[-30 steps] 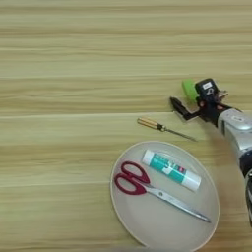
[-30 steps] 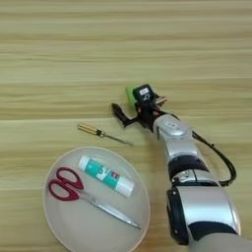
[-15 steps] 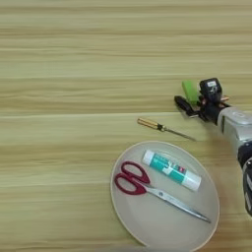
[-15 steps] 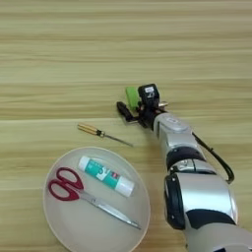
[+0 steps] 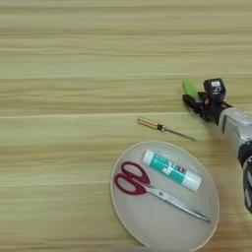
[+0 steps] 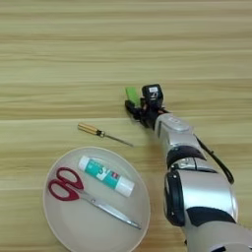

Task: Move the objects on the table

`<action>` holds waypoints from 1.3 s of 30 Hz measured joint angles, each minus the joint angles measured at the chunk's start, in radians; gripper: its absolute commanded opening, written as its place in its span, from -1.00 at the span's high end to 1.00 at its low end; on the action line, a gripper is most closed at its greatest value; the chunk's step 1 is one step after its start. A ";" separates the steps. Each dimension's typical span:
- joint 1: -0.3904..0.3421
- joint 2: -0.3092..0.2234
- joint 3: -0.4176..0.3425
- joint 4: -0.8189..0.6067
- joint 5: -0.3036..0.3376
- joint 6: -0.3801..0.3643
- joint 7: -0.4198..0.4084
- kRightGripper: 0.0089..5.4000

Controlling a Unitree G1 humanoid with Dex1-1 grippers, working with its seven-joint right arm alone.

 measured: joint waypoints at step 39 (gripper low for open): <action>0.191 -0.015 -0.063 -0.535 0.279 -0.122 0.604 0.49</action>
